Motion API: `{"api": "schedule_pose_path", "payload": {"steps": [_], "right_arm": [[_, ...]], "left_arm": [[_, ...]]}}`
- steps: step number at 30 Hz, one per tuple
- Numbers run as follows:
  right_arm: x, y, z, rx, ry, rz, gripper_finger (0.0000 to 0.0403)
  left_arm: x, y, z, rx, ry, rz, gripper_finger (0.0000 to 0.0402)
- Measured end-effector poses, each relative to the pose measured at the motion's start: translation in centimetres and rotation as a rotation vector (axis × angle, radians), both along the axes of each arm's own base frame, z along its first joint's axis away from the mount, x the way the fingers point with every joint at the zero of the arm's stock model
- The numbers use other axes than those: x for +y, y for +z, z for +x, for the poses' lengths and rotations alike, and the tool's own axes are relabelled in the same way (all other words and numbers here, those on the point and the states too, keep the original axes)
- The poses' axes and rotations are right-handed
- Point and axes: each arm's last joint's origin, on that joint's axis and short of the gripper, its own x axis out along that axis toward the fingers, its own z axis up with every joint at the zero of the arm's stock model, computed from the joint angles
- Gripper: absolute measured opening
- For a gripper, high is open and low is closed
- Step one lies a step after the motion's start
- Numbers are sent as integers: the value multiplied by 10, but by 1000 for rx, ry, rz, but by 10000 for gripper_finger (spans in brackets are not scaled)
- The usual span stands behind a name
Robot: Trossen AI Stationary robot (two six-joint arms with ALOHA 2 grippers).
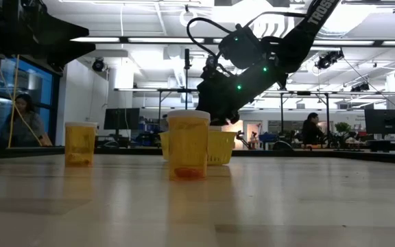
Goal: Pick and place pill bottles into a basket
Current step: Put the orange pill bottle into the yellow bin
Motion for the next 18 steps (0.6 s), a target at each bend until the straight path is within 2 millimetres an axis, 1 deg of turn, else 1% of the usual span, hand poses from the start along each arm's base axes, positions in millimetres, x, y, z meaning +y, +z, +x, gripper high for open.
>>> {"api": "schedule_pose_path", "payload": {"steps": [3, 8, 11, 14, 18], "right_arm": [[0, 0, 0, 0, 1, -1, 308], [-1, 7, 5, -20, 3, -10, 314], [-2, 14, 10, -39, 4, -17, 314], [-8, 25, 16, -23, 0, -22, 314], [-18, 44, 25, -5, 6, -16, 314]], "left_arm": [[0, 0, 0, 0, 0, 0, 292], [0, 0, 0, 0, 0, 0, 292], [0, 0, 0, 0, 0, 0, 292], [0, 0, 0, 0, 0, 0, 292], [0, 0, 0, 0, 0, 0, 292]]}}
